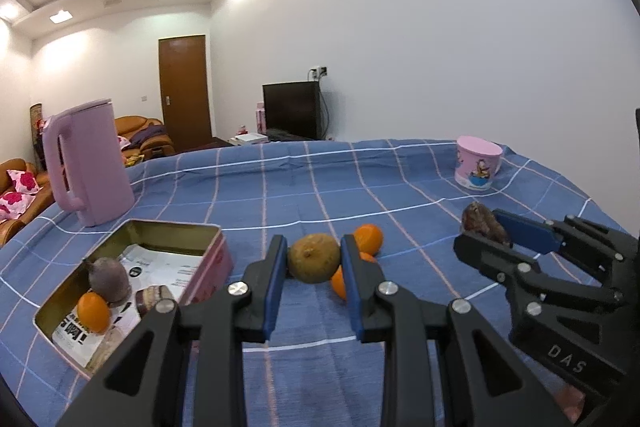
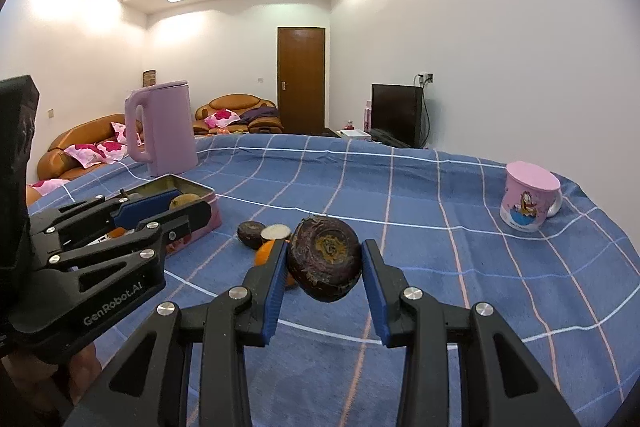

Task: Organize fruits
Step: 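Carry the kiwi in the left gripper to the tin while the right carries the dark fruit there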

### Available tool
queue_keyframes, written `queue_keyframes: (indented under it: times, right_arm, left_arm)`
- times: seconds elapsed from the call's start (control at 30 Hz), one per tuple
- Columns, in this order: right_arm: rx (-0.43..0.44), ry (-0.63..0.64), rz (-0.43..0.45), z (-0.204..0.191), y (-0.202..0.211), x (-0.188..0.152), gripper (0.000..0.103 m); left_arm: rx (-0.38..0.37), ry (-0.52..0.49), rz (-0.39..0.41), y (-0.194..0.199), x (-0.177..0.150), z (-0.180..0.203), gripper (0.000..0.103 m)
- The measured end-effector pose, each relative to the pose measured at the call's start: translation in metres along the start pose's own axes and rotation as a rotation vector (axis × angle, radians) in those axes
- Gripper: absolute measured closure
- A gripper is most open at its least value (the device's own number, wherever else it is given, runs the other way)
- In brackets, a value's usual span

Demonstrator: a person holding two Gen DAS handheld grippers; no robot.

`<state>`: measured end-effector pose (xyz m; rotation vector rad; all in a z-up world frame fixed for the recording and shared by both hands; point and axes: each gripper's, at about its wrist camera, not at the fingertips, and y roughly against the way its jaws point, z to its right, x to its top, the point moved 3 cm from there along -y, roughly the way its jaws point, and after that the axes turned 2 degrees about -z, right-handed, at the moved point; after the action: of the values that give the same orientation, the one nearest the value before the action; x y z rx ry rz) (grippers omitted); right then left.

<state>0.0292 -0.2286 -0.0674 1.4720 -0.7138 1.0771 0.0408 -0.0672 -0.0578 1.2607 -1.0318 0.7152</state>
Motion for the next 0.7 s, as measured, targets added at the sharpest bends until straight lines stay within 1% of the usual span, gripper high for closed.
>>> queue_keyframes:
  times: [0.33,0.7]
  right_arm:
    - [0.039,0.039,-0.010,-0.024,-0.011,0.010,0.064]
    - [0.101,0.105,-0.011,-0.066,-0.025,0.027,0.064]
  left_arm:
    - [0.037,0.032,-0.014,0.003,-0.001,-0.023,0.074]
    - [0.105,0.089,-0.030,0.008,-0.005,-0.065,0.074]
